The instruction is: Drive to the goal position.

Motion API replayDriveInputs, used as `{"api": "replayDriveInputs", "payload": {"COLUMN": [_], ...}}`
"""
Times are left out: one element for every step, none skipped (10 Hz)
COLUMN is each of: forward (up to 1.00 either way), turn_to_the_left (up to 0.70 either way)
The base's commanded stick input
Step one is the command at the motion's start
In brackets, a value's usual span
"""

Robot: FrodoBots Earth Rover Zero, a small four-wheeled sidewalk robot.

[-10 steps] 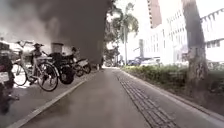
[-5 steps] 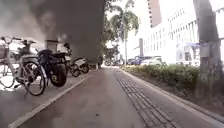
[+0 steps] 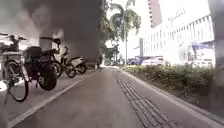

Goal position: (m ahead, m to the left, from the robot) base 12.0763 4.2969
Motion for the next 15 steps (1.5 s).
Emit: {"api": "replayDriveInputs", "payload": {"forward": [0.7,0.7,0.7,0.7,0.7,0.7,0.7,0.7,0.7,0.7,0.7,0.7,0.7,0.7,0.7], "turn_to_the_left": [0.01,0.01,0.04,0.12,0.14,0.08,0.02,0.01,0.01,0.01,0.01,0.01,0.01,0.01,0.01]}}
